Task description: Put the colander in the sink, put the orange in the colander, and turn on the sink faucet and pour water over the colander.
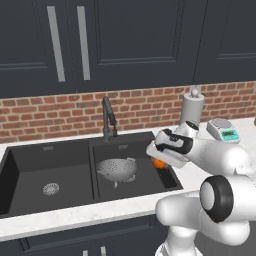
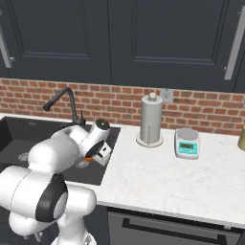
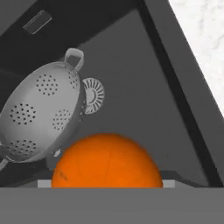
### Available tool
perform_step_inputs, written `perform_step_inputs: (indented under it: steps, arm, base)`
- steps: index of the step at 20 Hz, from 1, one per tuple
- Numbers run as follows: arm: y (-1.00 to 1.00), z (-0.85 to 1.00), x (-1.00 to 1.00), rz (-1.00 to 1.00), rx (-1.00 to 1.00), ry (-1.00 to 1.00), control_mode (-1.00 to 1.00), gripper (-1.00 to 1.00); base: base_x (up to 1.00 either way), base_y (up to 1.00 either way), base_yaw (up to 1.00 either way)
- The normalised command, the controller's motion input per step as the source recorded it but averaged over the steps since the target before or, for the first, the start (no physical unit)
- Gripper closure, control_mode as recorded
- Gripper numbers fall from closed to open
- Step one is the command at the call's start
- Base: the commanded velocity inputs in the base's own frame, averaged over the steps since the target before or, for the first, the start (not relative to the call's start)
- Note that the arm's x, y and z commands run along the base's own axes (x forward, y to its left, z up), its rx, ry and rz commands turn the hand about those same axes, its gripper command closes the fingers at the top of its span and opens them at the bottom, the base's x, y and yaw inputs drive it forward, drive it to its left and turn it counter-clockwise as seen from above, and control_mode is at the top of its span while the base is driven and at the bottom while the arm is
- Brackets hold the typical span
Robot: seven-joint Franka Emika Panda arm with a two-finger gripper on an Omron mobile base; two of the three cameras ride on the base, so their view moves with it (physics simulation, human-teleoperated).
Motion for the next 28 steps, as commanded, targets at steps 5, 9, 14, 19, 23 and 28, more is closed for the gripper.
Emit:
perform_step_inputs:
  steps: [5,9,14,19,23,28]
  arm:
    - [0.56,0.07,0.94,0.05,0.15,0.00,-1.00,1.00]
    - [0.43,0.00,0.63,0.06,0.11,0.00,-1.00,1.00]
    - [0.54,-0.06,0.24,0.05,0.06,0.00,-1.00,1.00]
    - [0.50,-0.21,0.11,0.03,0.03,-0.02,-1.00,1.00]
    - [0.39,-0.26,0.20,0.01,0.00,-0.01,-1.00,1.00]
    - [0.24,-0.29,0.20,0.01,0.00,0.00,-1.00,1.00]
  base:
    - [0.00,0.00,0.00]
    - [0.00,0.00,0.00]
    - [0.00,0.00,0.00]
    - [0.00,0.00,0.00]
    - [0.00,0.00,0.00]
    - [0.00,0.00,0.00]
